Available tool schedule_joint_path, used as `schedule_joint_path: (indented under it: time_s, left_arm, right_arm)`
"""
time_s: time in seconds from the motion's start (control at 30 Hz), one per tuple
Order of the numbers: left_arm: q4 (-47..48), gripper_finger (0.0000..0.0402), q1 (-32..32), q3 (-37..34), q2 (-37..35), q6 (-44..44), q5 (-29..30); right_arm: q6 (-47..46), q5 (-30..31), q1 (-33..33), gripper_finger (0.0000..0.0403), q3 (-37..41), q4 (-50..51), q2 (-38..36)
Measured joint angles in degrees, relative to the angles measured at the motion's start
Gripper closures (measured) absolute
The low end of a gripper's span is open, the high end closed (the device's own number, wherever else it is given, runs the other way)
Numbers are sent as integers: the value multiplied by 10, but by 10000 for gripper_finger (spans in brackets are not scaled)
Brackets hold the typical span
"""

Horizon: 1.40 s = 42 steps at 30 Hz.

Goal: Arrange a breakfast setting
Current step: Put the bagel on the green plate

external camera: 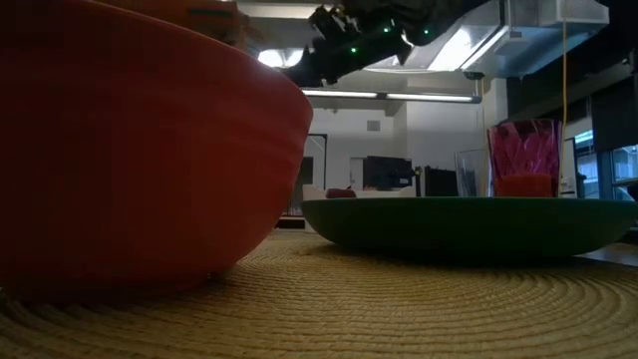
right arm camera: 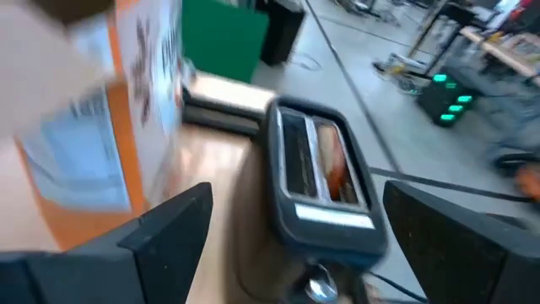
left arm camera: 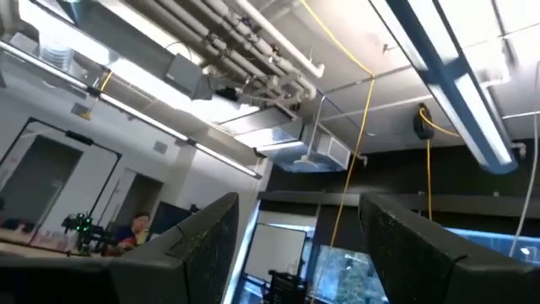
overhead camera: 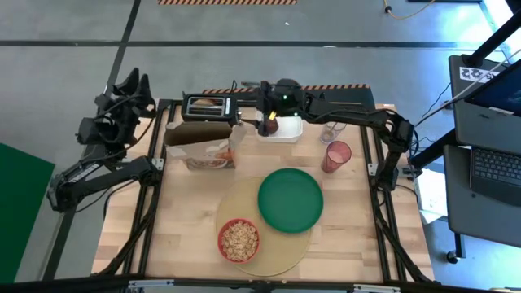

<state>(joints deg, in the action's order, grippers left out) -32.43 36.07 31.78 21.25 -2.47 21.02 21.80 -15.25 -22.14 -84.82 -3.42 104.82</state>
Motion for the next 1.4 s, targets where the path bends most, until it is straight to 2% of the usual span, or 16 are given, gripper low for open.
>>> schedule_joint_path:
  time_s: [0.1,0.33,0.57,0.67,0.77,0.93,1.07,1.27,1.4]
  left_arm:
    - [0,162,0,29,41,-4,-2]
    - [2,163,0,138,196,7,-25]
    - [38,163,43,252,295,-22,-85]
    - [121,163,91,304,320,-64,-143]
    - [184,163,146,346,347,-94,-239]
    - [195,163,225,387,382,-140,-351]
    - [194,163,274,397,400,-175,-387]
    - [200,163,331,397,429,-230,-496]
    - [199,163,335,397,444,-229,-505]
  right_arm:
    - [-34,-55,-21,52,0,-23,5]
    - [-31,-102,-39,55,-21,-59,12]
    - [-40,-159,-47,108,-117,-17,87]
    - [-31,-169,-49,129,-165,-12,124]
    - [-31,-188,-50,142,-214,-8,164]
    - [-33,-188,-49,149,-287,15,219]
    - [-48,-184,-49,150,-333,45,250]
    - [-55,-168,-48,150,-370,42,284]
    - [-74,-167,-48,144,-384,39,307]
